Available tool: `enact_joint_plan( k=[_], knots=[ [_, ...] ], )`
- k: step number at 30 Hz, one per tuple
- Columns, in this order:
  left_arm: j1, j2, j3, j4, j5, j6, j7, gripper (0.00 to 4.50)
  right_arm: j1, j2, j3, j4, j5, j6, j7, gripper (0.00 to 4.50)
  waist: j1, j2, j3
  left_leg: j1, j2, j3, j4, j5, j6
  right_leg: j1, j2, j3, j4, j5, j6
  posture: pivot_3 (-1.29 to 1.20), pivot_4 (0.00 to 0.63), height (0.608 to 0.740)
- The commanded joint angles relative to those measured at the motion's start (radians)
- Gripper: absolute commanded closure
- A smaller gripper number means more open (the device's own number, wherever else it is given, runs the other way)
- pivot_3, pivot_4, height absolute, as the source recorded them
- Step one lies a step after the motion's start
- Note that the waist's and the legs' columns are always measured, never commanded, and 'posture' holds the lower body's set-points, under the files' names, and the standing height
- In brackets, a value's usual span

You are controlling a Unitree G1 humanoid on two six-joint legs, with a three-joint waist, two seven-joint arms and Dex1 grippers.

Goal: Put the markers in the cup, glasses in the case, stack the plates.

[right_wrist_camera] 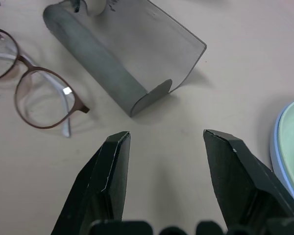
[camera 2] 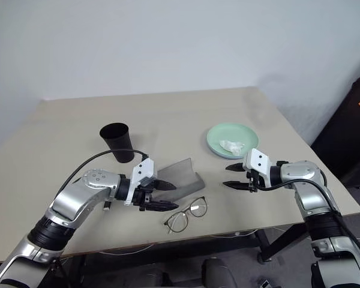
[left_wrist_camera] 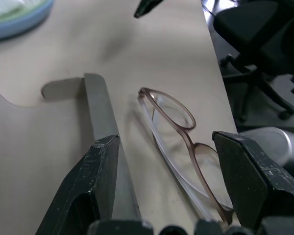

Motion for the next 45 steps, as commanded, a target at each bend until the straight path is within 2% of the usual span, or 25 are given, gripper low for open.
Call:
enact_joint_plan(
  k=[1, 15, 25, 33, 45],
  knots=[
    [-0.068, -0.025, -0.012, 0.005, -0.025, 0.092, -0.002, 1.31, -0.016, 0.01, -0.01, -0.002, -0.002, -0.03, -0.028, 1.93, 0.006, 0.0, 0.0, 0.0, 0.0, 0.0, 0.0, 0.0, 0.0, 0.0, 0.0, 0.0, 0.0, 0.0, 0.0, 0.0, 0.0, 0.74],
    [-0.109, -0.053, -0.094, 0.005, -0.017, 0.176, -0.038, 1.31, -0.003, 0.024, -0.004, -0.008, -0.006, -0.049, -0.085, 1.93, 0.008, 0.0, 0.0, 0.0, 0.0, 0.0, 0.0, 0.0, 0.0, 0.0, 0.0, 0.001, 0.0, 0.0, 0.0, 0.0, 0.0, 0.74],
    [-0.142, -0.094, -0.131, 0.053, -0.005, 0.211, -0.019, 1.31, 0.018, 0.009, -0.023, -0.05, 0.11, -0.008, 0.048, 1.93, 0.008, 0.0, 0.0, 0.0, -0.001, -0.001, 0.0, 0.0, 0.0, 0.001, 0.0, 0.001, 0.0, 0.0, 0.0, 0.0, 0.0, 0.74],
    [-0.16, -0.116, -0.15, 0.102, 0.016, 0.205, -0.012, 1.31, 0.032, 0.01, -0.022, -0.036, 0.145, -0.015, 0.127, 1.93, 0.008, 0.0, 0.0, 0.001, -0.001, -0.002, 0.002, 0.0, 0.001, 0.001, 0.0, 0.002, 0.0, 0.0, 0.0, 0.0, 0.0, 0.74],
    [-0.198, -0.16, -0.165, 0.178, 0.048, 0.171, -0.013, 1.31, 0.158, 0.005, -0.053, -0.186, 0.18, -0.011, 0.102, 1.93, 0.009, -0.001, 0.0, 0.0, -0.001, -0.002, 0.002, 0.0, 0.001, 0.001, 0.0, 0.002, 0.0, 0.0, 0.0, 0.0, 0.0, 0.74]
  ],
)
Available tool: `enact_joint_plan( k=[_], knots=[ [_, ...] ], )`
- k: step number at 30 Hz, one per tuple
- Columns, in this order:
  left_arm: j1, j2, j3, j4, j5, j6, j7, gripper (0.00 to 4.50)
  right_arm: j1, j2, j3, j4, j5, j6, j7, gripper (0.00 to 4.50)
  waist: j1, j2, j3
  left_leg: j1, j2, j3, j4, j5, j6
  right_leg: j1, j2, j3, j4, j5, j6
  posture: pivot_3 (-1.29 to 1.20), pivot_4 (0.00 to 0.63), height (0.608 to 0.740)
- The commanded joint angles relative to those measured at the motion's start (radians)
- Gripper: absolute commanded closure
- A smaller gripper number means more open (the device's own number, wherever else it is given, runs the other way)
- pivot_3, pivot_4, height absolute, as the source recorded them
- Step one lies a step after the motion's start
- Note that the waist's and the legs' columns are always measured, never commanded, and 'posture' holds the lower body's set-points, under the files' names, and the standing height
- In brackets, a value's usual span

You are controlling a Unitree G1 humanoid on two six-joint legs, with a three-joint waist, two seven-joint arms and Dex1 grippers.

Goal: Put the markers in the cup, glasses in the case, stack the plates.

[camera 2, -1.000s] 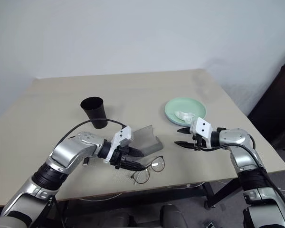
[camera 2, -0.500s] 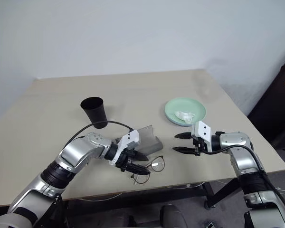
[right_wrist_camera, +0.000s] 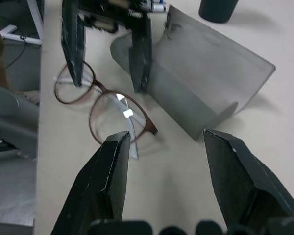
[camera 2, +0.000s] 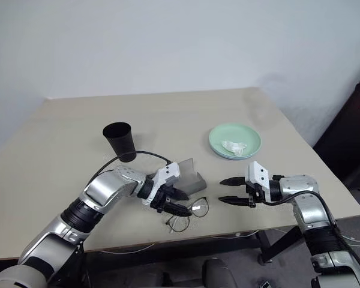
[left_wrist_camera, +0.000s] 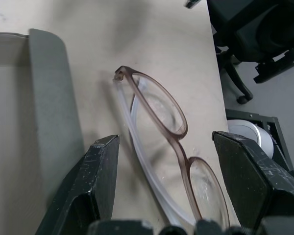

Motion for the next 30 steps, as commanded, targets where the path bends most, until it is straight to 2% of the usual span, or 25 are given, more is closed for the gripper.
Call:
enact_joint_plan(
  k=[1, 8, 19, 22, 25, 30],
  knots=[
    [-0.034, -0.004, 0.001, -0.007, 0.008, -0.019, -0.009, 1.31, 0.029, -0.018, -0.038, -0.097, 0.04, 0.008, -0.014, 1.93, 0.0, 0.0, 0.0, 0.0, 0.0, 0.0, 0.0, 0.0, 0.0, 0.0, 0.0, 0.0, 0.0, 0.0, 0.0, 0.0, 0.0, 0.74],
    [-0.04, -0.004, -0.02, 0.012, 0.019, -0.038, -0.024, 1.31, 0.08, -0.033, -0.051, -0.158, 0.043, 0.022, -0.043, 1.93, 0.0, 0.0, 0.0, 0.0, 0.0, 0.0, 0.0, 0.0, 0.0, 0.0, 0.0, 0.0, 0.0, 0.0, 0.0, 0.0, 0.0, 0.74],
    [-0.055, 0.004, -0.043, 0.028, 0.04, -0.048, -0.056, 1.31, 0.097, -0.032, -0.044, -0.147, 0.021, -0.006, -0.083, 1.93, 0.0, 0.0, 0.0, 0.0, 0.0, 0.0, 0.0, 0.0, 0.0, 0.0, 0.0, 0.0, 0.0, 0.0, 0.0, 0.0, 0.0, 0.74],
    [-0.051, 0.005, -0.047, 0.026, 0.044, -0.05, -0.066, 1.86, 0.097, -0.029, -0.041, -0.139, 0.016, -0.015, -0.09, 1.89, 0.0, 0.0, 0.0, 0.0, 0.0, 0.0, 0.0, 0.0, 0.0, 0.0, 0.0, 0.0, 0.0, 0.0, 0.0, 0.0, 0.0, 0.74],
    [-0.053, 0.004, -0.054, 0.029, 0.056, -0.055, -0.064, 2.82, 0.094, -0.029, -0.037, -0.129, 0.01, -0.023, -0.097, 1.89, 0.0, 0.0, 0.0, 0.0, 0.0, 0.0, 0.0, 0.0, 0.0, 0.0, 0.0, 0.0, 0.0, 0.0, 0.0, 0.0, 0.0, 0.74],
    [-0.058, 0.004, -0.052, 0.035, 0.061, -0.064, -0.068, 2.82, 0.089, -0.028, -0.034, -0.111, -0.001, -0.038, -0.103, 1.89, 0.0, 0.0, 0.0, 0.0, 0.0, 0.0, 0.0, 0.0, 0.0, 0.0, 0.0, 0.0, 0.0, 0.0, 0.0, 0.0, 0.0, 0.74]
  ],
)
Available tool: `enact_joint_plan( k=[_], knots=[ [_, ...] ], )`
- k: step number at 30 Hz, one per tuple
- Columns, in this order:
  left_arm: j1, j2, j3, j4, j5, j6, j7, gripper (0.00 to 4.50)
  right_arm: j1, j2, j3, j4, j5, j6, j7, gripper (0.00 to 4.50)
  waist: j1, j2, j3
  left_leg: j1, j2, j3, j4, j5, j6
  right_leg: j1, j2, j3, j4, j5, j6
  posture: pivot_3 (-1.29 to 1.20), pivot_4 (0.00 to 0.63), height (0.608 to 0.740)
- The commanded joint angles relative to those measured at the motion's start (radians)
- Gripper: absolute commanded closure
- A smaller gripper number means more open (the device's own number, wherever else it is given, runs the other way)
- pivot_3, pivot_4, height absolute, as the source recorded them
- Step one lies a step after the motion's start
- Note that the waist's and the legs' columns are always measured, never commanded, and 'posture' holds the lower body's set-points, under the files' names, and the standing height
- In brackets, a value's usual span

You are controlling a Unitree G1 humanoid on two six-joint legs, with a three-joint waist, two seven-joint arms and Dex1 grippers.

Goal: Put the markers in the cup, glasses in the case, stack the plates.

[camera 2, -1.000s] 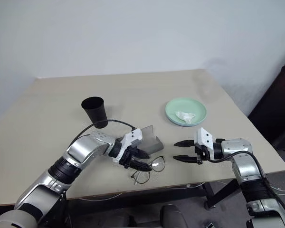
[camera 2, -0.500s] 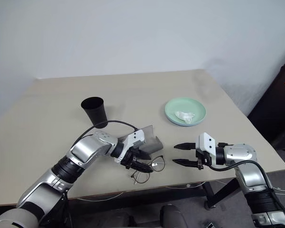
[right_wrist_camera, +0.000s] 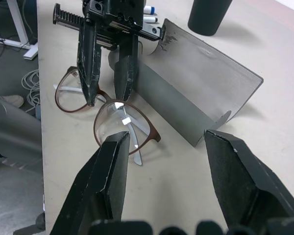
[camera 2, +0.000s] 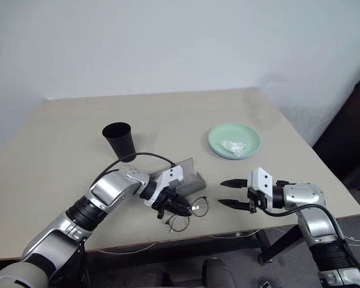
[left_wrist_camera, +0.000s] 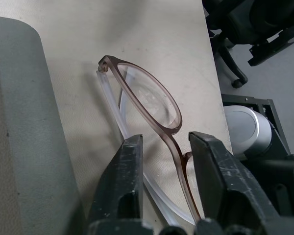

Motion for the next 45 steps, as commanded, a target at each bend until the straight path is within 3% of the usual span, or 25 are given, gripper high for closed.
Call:
enact_joint_plan(
  k=[1, 5, 9, 18, 27, 37, 40, 43, 45],
  knots=[
    [-0.03, 0.0, 0.007, -0.005, 0.013, -0.021, -0.008, 2.82, -0.015, -0.003, -0.008, 0.007, -0.01, -0.028, -0.01, 1.89, 0.0, 0.0, 0.0, 0.0, 0.0, 0.0, 0.0, 0.0, 0.0, 0.0, 0.0, 0.0, 0.0, 0.0, 0.0, 0.0, 0.0, 0.74],
    [-0.03, -0.006, 0.016, -0.01, 0.008, -0.022, -0.016, 2.82, -0.021, 0.001, -0.004, 0.027, -0.022, -0.042, -0.015, 1.89, 0.0, 0.0, 0.0, 0.0, 0.0, 0.0, 0.0, 0.0, 0.0, 0.0, 0.0, 0.0, 0.0, 0.0, 0.0, 0.0, 0.0, 0.74],
    [-0.03, -0.005, 0.018, -0.015, 0.01, -0.027, -0.018, 4.03, -0.026, 0.003, 0.001, 0.037, -0.028, -0.051, -0.018, 1.89, 0.0, 0.0, 0.0, 0.0, 0.0, 0.0, 0.0, 0.0, 0.0, 0.0, 0.0, 0.0, 0.0, 0.0, 0.0, 0.0, 0.0, 0.74],
    [-0.034, -0.001, 0.03, -0.018, 0.011, -0.044, -0.022, 4.03, -0.043, 0.007, 0.011, 0.069, -0.039, -0.078, -0.03, 1.89, 0.0, 0.0, 0.0, 0.0, 0.0, 0.0, 0.0, 0.0, 0.0, 0.0, 0.0, 0.0, 0.0, 0.0, 0.0, 0.0, 0.0, 0.74],
    [-0.101, -0.019, 0.13, -0.011, -0.033, -0.052, -0.018, 4.03, -0.053, 0.01, 0.016, 0.088, -0.048, -0.096, -0.04, 1.89, 0.0, 0.0, 0.0, 0.0, 0.0, 0.0, 0.001, 0.0, 0.0, 0.0, 0.0, 0.0, 0.0, 0.0, 0.0, 0.0, 0.0, 0.74],
    [-0.078, -0.009, 0.085, -0.002, 0.006, -0.074, -0.031, 4.03, -0.065, 0.024, 0.021, 0.109, -0.064, -0.109, -0.047, 1.89, 0.0, 0.0, 0.0, 0.0, 0.0, 0.0, 0.001, 0.0, 0.0, 0.0, 0.0, 0.0, 0.0, 0.0, 0.0, 0.0, 0.0, 0.74],
    [-0.068, 0.006, 0.045, -0.019, 0.023, -0.089, -0.045, 3.42, -0.068, 0.027, 0.023, 0.113, -0.068, -0.113, -0.05, 1.89, 0.0, 0.0, 0.0, 0.0, 0.0, 0.0, 0.001, 0.0, 0.0, 0.0, 0.0, 0.001, 0.0, 0.0, 0.0, 0.0, 0.0, 0.74],
    [-0.065, 0.016, 0.018, -0.027, 0.034, -0.098, -0.059, 2.48, -0.071, 0.03, 0.026, 0.117, -0.071, -0.116, -0.053, 1.89, 0.0, 0.0, 0.0, 0.0, 0.0, 0.0, 0.001, 0.0, 0.001, 0.0, 0.0, 0.001, 0.0, 0.0, 0.0, 0.0, 0.0, 0.74],
    [-0.066, 0.018, 0.008, -0.02, 0.044, -0.104, -0.065, 2.48, -0.072, 0.031, 0.027, 0.119, -0.074, -0.118, -0.057, 1.89, 0.0, 0.0, 0.0, 0.0, 0.0, 0.0, 0.002, 0.0, 0.001, 0.0, 0.0, 0.0, 0.0, 0.0, 0.0, 0.0, 0.0, 0.74]
  ],
)
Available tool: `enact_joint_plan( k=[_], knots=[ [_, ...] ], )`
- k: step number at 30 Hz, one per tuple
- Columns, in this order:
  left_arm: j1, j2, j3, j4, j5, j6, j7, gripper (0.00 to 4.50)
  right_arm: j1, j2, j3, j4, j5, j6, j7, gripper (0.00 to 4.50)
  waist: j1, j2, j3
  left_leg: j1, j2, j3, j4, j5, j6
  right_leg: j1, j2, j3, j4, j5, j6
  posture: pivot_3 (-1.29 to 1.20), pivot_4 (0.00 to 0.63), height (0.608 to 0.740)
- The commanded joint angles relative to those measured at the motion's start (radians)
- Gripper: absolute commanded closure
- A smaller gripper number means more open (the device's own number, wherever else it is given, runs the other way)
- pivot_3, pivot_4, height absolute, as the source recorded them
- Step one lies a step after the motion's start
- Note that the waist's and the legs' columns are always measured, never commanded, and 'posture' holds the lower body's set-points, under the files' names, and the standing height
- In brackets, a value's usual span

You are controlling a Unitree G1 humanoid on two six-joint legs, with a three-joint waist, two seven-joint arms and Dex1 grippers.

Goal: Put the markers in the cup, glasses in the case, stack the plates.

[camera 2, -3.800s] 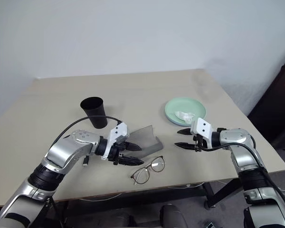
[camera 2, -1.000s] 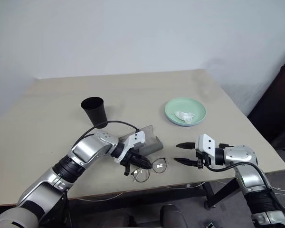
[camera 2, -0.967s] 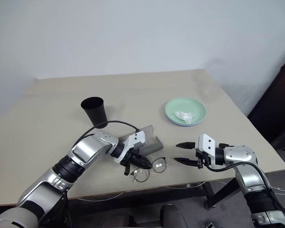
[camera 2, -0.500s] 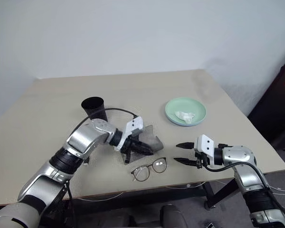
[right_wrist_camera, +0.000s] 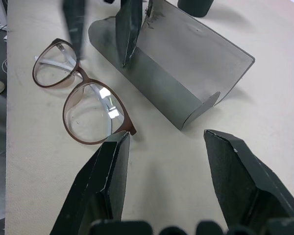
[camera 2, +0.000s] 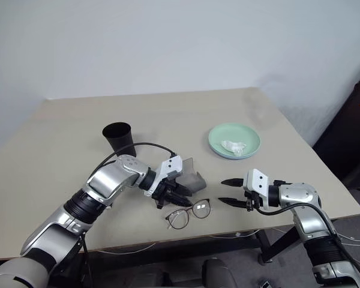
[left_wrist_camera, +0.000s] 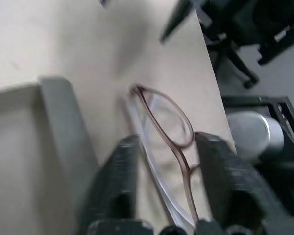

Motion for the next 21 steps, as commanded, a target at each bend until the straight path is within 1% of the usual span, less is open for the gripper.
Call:
enact_joint_plan(
  k=[1, 9, 12, 14, 15, 16, 17, 21],
  knots=[
    [-0.015, 0.005, -0.009, -0.022, 0.014, -0.026, -0.02, 2.48, -0.026, 0.004, -0.01, -0.008, 0.0, -0.019, -0.012, 1.89, 0.0, 0.0, 0.0, 0.0, 0.0, 0.0, 0.0, 0.0, 0.0, 0.0, 0.0, 0.0, 0.0, 0.0, 0.0, 0.0, 0.0, 0.74],
    [-0.028, -0.009, -0.042, 0.021, 0.046, -0.042, -0.052, 2.48, -0.034, 0.009, -0.006, 0.0, -0.009, -0.024, -0.026, 1.89, 0.0, 0.0, 0.0, 0.0, 0.0, 0.0, 0.001, 0.0, 0.0, 0.0, 0.0, 0.0, 0.0, 0.0, 0.0, 0.0, 0.0, 0.74],
    [-0.031, -0.012, -0.055, 0.033, 0.059, -0.051, -0.063, 3.04, -0.031, 0.01, -0.008, -0.005, -0.01, -0.022, -0.029, 1.89, 0.0, 0.0, 0.0, 0.0, 0.0, 0.0, 0.001, 0.0, 0.0, 0.0, 0.0, 0.0, 0.0, 0.0, 0.0, 0.0, 0.0, 0.74],
    [-0.033, -0.017, -0.055, 0.04, 0.06, -0.051, -0.068, 3.65, -0.03, 0.011, -0.009, -0.005, -0.012, -0.022, -0.031, 1.89, 0.0, 0.0, 0.0, 0.0, 0.0, 0.0, 0.001, 0.0, 0.0, 0.0, 0.0, 0.0, 0.0, 0.0, 0.0, 0.0, 0.0, 0.74],
    [-0.035, -0.02, -0.054, 0.043, 0.061, -0.051, -0.069, 4.06, -0.03, 0.011, -0.009, -0.006, -0.013, -0.022, -0.032, 1.89, 0.0, 0.0, 0.0, 0.0, 0.0, 0.0, 0.001, 0.0, 0.0, 0.0, 0.0, 0.0, 0.0, 0.0, 0.0, 0.0, 0.0, 0.74],
    [-0.036, -0.024, -0.054, 0.048, 0.063, -0.052, -0.069, 4.37, -0.029, 0.011, -0.01, -0.007, -0.013, -0.021, -0.033, 1.89, 0.0, 0.0, 0.0, 0.0, 0.0, 0.0, 0.001, 0.0, 0.0, 0.0, 0.0, 0.0, 0.0, 0.0, 0.0, 0.0, 0.0, 0.74],
    [-0.037, -0.027, -0.054, 0.054, 0.066, -0.054, -0.069, 4.47, -0.028, 0.011, -0.01, -0.009, -0.013, -0.021, -0.035, 1.89, 0.0, 0.0, 0.0, 0.0, 0.0, 0.0, 0.001, 0.0, 0.0, 0.0, 0.0, 0.0, 0.0, 0.0, 0.0, 0.0, 0.0, 0.74],
    [-0.036, -0.032, -0.05, 0.059, 0.068, -0.055, -0.071, 4.47, -0.022, 0.008, -0.011, -0.014, -0.013, -0.02, -0.04, 1.89, 0.0, 0.0, 0.0, 0.0, 0.0, 0.0, 0.002, 0.0, 0.0, 0.0, 0.0, 0.0, 0.0, 0.0, 0.0, 0.0, 0.0, 0.74]
  ],
)
